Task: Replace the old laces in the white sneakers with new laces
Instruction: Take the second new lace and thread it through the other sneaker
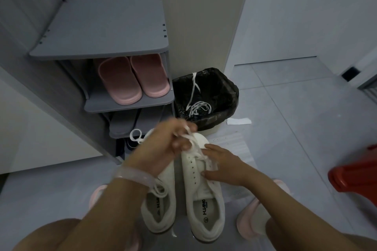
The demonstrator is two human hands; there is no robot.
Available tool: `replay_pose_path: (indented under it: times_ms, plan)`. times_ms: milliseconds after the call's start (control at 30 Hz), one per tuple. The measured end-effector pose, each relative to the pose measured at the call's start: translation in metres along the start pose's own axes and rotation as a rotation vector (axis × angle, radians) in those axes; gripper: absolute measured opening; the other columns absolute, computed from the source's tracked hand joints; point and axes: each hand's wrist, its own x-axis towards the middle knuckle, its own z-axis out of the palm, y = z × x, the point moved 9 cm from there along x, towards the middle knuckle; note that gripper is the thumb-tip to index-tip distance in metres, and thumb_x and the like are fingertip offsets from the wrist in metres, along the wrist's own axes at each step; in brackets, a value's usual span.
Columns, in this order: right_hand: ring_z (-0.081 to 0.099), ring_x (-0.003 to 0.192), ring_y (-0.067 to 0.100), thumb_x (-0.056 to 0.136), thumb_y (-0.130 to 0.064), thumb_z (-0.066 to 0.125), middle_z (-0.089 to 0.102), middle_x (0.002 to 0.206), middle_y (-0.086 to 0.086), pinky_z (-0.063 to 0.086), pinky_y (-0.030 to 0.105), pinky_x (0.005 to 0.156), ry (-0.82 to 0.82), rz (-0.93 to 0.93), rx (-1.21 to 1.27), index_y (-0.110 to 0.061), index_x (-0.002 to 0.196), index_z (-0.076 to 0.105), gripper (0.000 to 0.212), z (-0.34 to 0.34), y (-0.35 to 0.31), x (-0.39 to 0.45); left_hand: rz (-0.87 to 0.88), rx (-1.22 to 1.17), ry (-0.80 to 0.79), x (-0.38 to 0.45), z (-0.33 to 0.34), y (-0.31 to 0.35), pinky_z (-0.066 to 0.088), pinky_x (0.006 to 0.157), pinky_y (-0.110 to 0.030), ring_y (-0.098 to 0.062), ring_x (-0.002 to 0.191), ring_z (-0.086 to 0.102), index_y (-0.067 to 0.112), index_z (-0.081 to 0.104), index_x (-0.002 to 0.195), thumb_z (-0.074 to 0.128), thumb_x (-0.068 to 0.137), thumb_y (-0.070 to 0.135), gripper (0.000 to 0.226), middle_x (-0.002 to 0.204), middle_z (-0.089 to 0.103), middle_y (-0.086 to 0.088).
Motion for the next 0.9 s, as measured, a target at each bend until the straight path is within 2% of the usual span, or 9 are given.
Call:
replay_pose_path:
  times_ms: [67,100,133,200,233,300,467,733,900]
  plan:
    - [0.017,0.142,0.013,0.085,-0.043,0.061,0.014,0.155,-0.010,0.020,0.037,0.115,0.007,-0.019,0.025,-0.030,0.145,0.026,0.071,0.003,-0.003,0.000,0.055,-0.252,-0.111,-0.012,0.000,0.034,0.030,0.034,-0.013,-0.002,0.024,0.022,0.018,0.041,0.045,0.039,0.076,0.014,0.031,0.043,0.041,0.005]
    - [0.022,0.140,0.013,0.086,-0.039,0.061,0.020,0.154,-0.007,0.023,0.032,0.114,0.041,-0.035,0.066,-0.027,0.144,0.031,0.066,0.002,-0.005,0.001,0.045,-0.197,-0.074,-0.013,-0.009,0.040,0.028,0.033,-0.013,-0.003,0.024,0.021,0.018,0.038,0.046,0.041,0.078,0.018,0.032,0.040,0.035,0.006]
    - [0.032,0.135,0.014,0.087,-0.034,0.061,0.030,0.149,-0.003,0.028,0.024,0.109,0.099,-0.042,0.120,-0.022,0.140,0.039,0.058,-0.003,-0.003,0.002,0.019,0.018,0.034,-0.010,-0.023,0.036,0.027,0.033,-0.013,-0.005,0.025,0.022,0.016,0.039,0.050,0.044,0.084,0.020,0.035,0.040,0.033,0.005]
    - [0.053,0.112,0.015,0.090,-0.025,0.059,0.052,0.128,0.002,0.039,0.011,0.085,0.247,0.035,0.235,-0.014,0.126,0.054,0.039,-0.019,0.010,0.000,-0.052,0.813,0.253,-0.003,-0.050,0.022,0.033,0.038,-0.015,-0.012,0.038,0.038,0.013,0.049,0.063,0.048,0.092,0.025,0.031,0.052,0.045,0.001]
    - [0.057,0.099,0.014,0.090,-0.023,0.059,0.059,0.115,0.002,0.040,0.012,0.075,0.286,0.089,0.268,-0.013,0.118,0.059,0.031,-0.024,0.018,-0.002,-0.071,1.184,0.263,0.001,-0.052,0.010,0.039,0.048,-0.019,-0.015,0.052,0.049,0.013,0.056,0.073,0.050,0.092,0.029,0.025,0.065,0.053,0.000]
    - [0.055,0.078,0.008,0.088,-0.026,0.061,0.062,0.090,-0.003,0.038,0.012,0.063,0.246,0.144,0.282,-0.014,0.104,0.061,0.020,-0.021,0.025,-0.003,-0.043,1.522,0.151,0.010,-0.043,-0.025,0.044,0.068,-0.027,-0.020,0.081,0.059,0.013,0.064,0.089,0.049,0.090,0.029,0.021,0.087,0.061,-0.002]
    - [0.045,0.067,0.002,0.089,-0.020,0.058,0.050,0.074,-0.009,0.035,0.013,0.058,0.148,0.187,0.340,-0.021,0.075,0.052,0.015,-0.011,0.022,0.000,0.095,1.649,0.062,0.020,-0.017,-0.069,0.047,0.079,-0.035,-0.025,0.095,0.057,0.013,0.058,0.104,0.041,0.093,0.024,0.023,0.111,0.052,-0.005]
    - [0.052,0.052,0.009,0.090,-0.021,0.049,0.060,0.067,0.002,0.041,0.018,0.051,-0.011,0.571,0.990,-0.010,0.076,0.058,0.020,0.018,0.033,-0.011,0.046,1.642,0.034,0.028,-0.016,-0.086,0.043,0.074,-0.035,-0.028,0.096,0.058,0.009,0.033,0.124,0.036,0.096,0.026,0.033,0.110,0.058,-0.011]
    - [0.043,0.052,0.011,0.081,-0.010,0.054,0.053,0.062,0.002,0.035,0.022,0.053,-0.045,0.651,0.962,-0.012,0.069,0.053,0.012,0.021,0.046,-0.013,0.043,1.617,-0.020,0.028,-0.013,-0.091,0.041,0.075,-0.035,-0.026,0.090,0.055,0.008,0.046,0.100,0.033,0.097,0.021,0.018,0.099,0.057,-0.010]
